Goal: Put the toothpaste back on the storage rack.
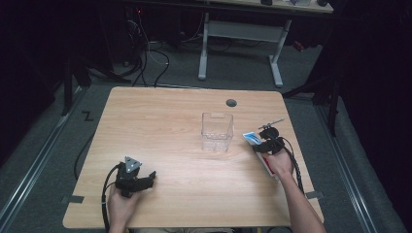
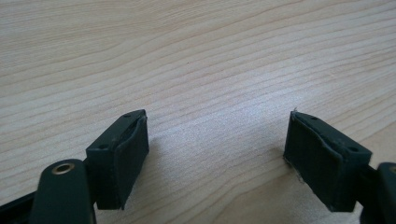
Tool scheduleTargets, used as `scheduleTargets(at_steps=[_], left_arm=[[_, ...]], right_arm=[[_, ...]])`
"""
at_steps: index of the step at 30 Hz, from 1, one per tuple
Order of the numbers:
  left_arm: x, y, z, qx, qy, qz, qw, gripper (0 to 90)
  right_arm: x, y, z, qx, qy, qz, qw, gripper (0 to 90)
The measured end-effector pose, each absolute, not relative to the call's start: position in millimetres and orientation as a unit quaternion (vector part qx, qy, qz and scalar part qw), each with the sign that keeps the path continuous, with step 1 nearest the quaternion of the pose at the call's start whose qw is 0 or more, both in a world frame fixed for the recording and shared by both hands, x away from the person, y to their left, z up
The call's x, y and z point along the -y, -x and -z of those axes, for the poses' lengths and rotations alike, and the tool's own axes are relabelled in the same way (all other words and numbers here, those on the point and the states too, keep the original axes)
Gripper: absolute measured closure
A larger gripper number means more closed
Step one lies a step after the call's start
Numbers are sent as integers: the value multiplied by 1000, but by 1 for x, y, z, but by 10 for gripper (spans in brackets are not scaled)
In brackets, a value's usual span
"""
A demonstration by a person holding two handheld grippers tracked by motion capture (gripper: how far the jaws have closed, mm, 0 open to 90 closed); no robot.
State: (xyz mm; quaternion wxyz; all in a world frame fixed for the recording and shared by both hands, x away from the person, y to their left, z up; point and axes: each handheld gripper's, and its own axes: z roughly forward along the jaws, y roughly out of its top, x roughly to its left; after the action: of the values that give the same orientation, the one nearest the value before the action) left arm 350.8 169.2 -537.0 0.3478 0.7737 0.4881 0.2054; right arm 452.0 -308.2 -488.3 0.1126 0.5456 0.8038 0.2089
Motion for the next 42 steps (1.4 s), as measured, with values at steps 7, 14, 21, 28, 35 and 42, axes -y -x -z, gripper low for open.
scheduleTargets(at_steps=[7,14,21,28,35,42], left_arm=[[-169,-351,537,-488,-773,-205,348,222],[-169,-351,537,-488,-774,-205,348,222],[-169,-351,537,-488,-774,-205,348,222],[-169,-351,537,-488,-773,-205,348,222],[-169,-351,537,-489,-773,-205,349,222],[-169,-351,537,-489,-773,-205,349,221]], right_arm=[[310,-443,473,-804,-532,-239,114,698],[310,-432,452,-807,-515,-264,117,700],[307,-423,435,-807,-499,-290,129,699],[297,-415,418,-807,-476,-320,140,699],[290,-411,408,-808,-463,-336,141,699],[282,-410,398,-809,-446,-356,139,697]])
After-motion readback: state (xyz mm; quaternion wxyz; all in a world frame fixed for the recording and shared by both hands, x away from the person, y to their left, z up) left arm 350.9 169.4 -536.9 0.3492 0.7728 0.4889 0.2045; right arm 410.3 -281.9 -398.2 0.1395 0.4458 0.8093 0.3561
